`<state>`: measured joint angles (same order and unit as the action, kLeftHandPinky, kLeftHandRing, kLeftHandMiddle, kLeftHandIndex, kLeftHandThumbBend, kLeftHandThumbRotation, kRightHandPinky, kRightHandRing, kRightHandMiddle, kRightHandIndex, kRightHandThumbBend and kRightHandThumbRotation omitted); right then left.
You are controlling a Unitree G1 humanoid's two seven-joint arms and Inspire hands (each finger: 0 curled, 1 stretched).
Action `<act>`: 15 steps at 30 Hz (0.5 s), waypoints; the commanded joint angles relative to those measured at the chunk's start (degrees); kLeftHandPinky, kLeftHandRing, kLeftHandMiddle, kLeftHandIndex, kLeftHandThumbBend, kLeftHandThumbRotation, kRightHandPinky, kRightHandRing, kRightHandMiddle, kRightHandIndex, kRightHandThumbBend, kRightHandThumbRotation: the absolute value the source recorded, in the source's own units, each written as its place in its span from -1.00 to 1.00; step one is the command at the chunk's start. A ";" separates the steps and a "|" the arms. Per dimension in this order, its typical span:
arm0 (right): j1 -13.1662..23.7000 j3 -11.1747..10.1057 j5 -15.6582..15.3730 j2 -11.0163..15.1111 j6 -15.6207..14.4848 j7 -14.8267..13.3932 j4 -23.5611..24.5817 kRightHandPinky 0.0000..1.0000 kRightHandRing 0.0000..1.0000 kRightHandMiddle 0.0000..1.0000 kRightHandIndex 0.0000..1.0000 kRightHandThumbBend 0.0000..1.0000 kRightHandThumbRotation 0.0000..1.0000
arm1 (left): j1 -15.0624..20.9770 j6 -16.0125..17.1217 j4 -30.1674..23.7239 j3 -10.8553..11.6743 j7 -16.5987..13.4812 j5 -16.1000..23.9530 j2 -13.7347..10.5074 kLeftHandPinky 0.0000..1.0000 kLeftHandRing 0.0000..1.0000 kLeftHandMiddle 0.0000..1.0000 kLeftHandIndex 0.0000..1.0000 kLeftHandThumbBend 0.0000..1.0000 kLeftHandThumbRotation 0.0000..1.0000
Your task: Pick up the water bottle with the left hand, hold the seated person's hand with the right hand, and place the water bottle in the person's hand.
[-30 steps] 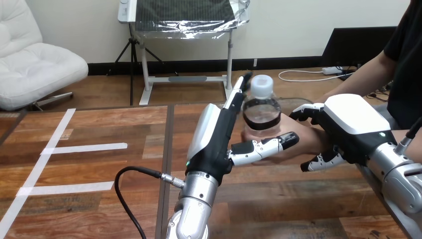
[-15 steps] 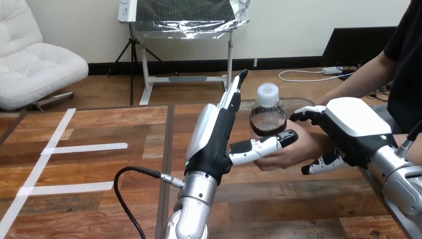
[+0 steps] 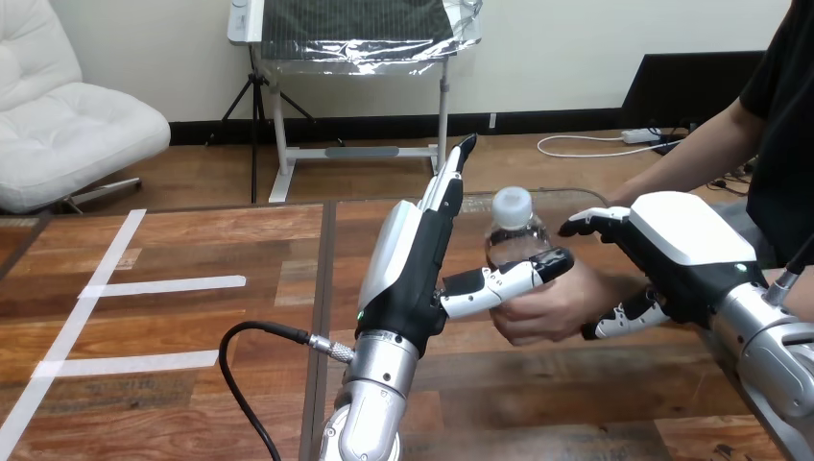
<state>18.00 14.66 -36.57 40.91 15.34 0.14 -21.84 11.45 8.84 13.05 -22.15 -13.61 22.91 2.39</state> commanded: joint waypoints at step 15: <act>-3.12 -6.17 4.33 -0.68 -0.89 -0.63 10.89 0.30 0.51 0.63 0.59 0.75 -1.00 | 2.89 1.26 -3.36 1.14 0.24 -1.67 2.42 1.00 1.00 1.00 1.00 0.90 0.08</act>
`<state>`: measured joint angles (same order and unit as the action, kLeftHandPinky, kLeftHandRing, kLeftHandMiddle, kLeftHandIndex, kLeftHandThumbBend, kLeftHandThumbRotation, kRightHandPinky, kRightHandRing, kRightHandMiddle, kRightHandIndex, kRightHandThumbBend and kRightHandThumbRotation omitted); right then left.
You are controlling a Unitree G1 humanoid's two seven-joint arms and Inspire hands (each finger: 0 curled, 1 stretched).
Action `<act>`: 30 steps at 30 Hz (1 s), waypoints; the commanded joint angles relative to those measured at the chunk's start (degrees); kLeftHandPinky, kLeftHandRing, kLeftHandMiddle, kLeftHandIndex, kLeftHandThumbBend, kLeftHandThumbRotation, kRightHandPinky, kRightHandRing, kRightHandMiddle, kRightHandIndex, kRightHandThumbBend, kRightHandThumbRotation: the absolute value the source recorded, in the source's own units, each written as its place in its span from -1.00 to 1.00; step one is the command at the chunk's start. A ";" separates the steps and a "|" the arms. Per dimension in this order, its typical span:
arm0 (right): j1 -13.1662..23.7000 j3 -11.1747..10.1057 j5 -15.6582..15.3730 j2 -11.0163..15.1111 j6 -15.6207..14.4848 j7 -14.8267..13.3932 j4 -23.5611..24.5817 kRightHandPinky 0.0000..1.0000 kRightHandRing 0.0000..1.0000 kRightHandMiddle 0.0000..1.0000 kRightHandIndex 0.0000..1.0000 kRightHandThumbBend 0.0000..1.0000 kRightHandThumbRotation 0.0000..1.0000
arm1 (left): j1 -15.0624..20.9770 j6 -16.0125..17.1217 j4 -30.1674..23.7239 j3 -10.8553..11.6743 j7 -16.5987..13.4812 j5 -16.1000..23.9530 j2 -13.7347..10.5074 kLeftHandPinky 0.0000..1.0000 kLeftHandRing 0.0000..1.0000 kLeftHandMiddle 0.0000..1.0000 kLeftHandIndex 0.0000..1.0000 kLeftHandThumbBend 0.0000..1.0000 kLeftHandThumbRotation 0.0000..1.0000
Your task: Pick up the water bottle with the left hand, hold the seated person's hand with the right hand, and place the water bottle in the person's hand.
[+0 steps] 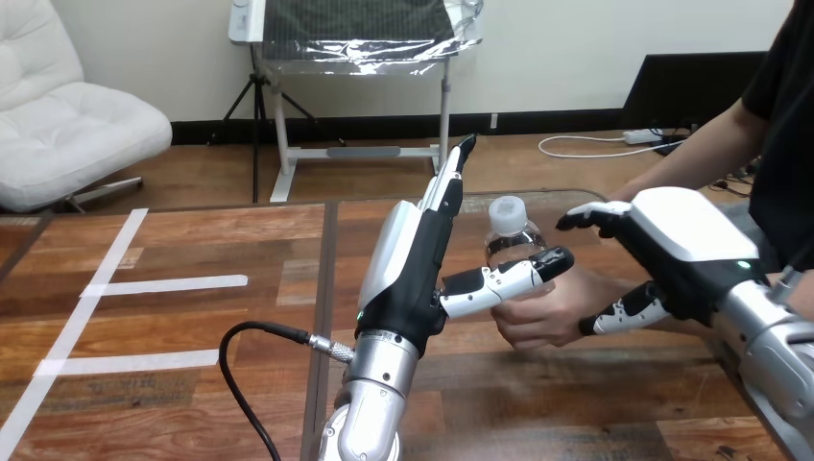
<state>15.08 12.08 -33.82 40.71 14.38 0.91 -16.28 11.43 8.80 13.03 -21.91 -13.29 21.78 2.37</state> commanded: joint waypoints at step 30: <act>-19.50 -13.15 15.86 -17.51 -0.32 -5.82 32.19 0.38 0.58 0.64 0.59 0.05 -0.98 | -12.54 13.30 -15.78 1.79 1.43 -13.82 1.62 0.78 0.78 0.81 0.78 0.30 0.25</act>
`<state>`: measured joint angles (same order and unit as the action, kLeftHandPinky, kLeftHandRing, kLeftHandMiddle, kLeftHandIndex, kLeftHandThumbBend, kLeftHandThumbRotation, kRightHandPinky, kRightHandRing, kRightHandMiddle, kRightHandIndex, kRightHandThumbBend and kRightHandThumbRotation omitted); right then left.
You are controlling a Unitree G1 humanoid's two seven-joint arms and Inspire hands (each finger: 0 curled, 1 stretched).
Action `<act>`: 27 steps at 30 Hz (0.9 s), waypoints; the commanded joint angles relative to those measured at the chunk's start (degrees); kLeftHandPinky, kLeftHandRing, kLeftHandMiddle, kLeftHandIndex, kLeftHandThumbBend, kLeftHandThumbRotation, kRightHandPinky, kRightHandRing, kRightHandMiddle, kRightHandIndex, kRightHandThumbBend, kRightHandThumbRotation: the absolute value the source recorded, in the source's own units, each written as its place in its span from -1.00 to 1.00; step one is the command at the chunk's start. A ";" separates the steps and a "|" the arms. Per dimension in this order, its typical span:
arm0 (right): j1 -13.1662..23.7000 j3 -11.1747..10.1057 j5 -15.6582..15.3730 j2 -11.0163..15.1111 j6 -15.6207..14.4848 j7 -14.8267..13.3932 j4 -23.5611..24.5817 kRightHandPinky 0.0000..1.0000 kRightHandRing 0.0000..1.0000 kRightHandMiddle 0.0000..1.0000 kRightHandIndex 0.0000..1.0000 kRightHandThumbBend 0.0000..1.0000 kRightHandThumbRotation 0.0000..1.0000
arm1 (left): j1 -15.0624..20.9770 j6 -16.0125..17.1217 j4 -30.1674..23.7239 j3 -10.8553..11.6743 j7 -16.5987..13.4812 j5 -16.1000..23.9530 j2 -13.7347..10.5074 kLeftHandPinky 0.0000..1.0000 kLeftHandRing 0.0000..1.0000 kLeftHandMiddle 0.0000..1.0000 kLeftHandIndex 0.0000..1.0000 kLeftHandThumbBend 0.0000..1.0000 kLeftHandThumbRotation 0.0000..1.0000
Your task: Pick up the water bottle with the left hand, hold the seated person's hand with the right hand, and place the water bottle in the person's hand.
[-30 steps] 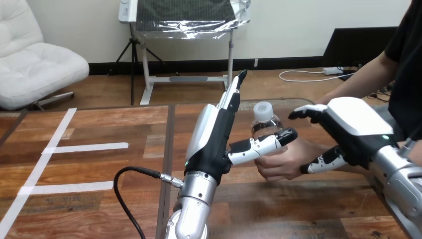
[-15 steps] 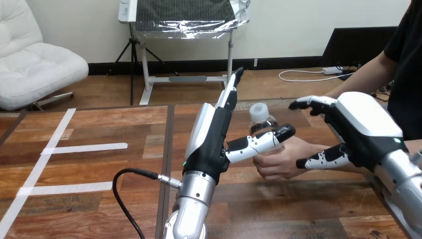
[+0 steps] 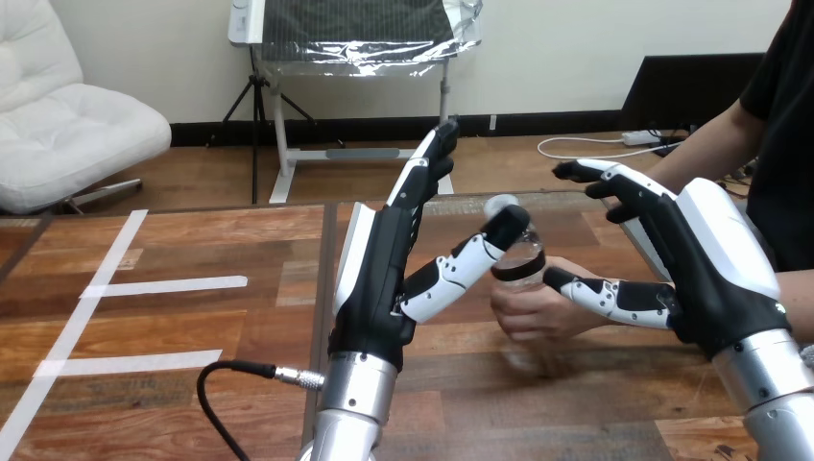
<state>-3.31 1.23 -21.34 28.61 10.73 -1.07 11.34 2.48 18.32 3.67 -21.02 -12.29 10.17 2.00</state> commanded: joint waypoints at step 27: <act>-5.93 0.99 14.54 -17.38 19.40 -2.34 -0.48 0.07 0.44 0.61 0.50 -0.56 -1.00 | -18.59 14.56 -12.71 0.84 0.24 -2.36 0.97 0.59 0.68 0.72 0.71 -0.09 0.32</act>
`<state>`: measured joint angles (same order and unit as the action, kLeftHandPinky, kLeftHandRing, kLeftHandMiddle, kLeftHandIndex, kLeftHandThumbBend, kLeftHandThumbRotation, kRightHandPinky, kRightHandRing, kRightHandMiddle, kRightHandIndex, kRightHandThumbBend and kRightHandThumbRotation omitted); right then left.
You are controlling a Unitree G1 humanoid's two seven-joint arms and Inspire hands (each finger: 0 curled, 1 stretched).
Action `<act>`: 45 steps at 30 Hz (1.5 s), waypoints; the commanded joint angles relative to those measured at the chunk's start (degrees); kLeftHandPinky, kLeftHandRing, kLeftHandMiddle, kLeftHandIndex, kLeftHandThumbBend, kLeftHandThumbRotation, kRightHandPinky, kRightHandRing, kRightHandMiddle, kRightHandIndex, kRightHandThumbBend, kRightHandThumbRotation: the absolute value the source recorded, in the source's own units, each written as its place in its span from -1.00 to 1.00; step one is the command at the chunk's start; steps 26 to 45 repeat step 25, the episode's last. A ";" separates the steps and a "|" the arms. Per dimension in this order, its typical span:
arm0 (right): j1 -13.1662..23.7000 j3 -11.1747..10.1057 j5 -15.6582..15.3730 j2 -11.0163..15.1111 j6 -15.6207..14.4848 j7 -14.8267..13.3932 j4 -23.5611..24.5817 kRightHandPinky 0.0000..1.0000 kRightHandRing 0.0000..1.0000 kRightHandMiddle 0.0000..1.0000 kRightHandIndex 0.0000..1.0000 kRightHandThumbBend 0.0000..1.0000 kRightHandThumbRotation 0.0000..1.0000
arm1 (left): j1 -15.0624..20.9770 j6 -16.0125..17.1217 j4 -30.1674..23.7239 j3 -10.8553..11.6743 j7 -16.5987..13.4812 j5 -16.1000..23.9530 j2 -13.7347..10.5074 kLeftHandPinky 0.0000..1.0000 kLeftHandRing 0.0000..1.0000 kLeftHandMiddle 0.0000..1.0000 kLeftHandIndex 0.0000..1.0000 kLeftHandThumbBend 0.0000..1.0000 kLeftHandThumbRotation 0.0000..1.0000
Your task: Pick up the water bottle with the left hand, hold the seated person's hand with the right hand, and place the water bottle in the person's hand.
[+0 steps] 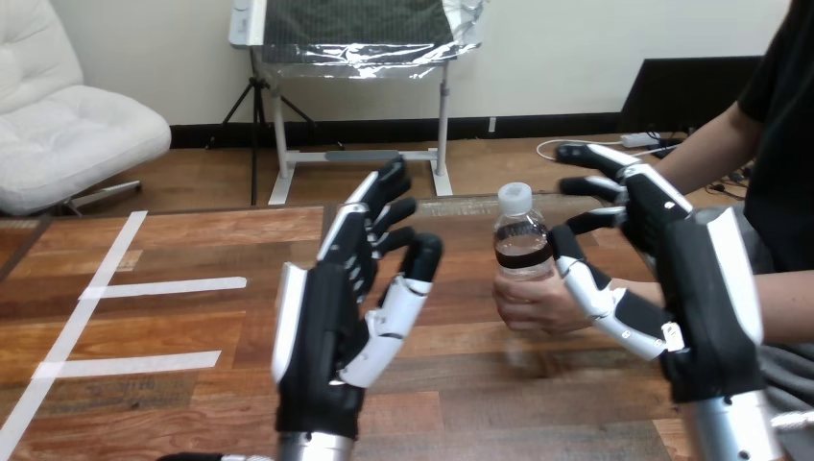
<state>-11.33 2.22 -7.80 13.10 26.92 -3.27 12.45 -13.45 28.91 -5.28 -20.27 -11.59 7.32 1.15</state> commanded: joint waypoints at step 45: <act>2.40 1.40 2.45 -6.62 10.52 1.85 -6.72 0.19 0.47 0.55 0.44 -0.67 -0.98 | -9.72 12.34 -2.87 0.30 -5.98 3.89 1.53 0.51 0.63 0.67 0.67 -0.16 0.35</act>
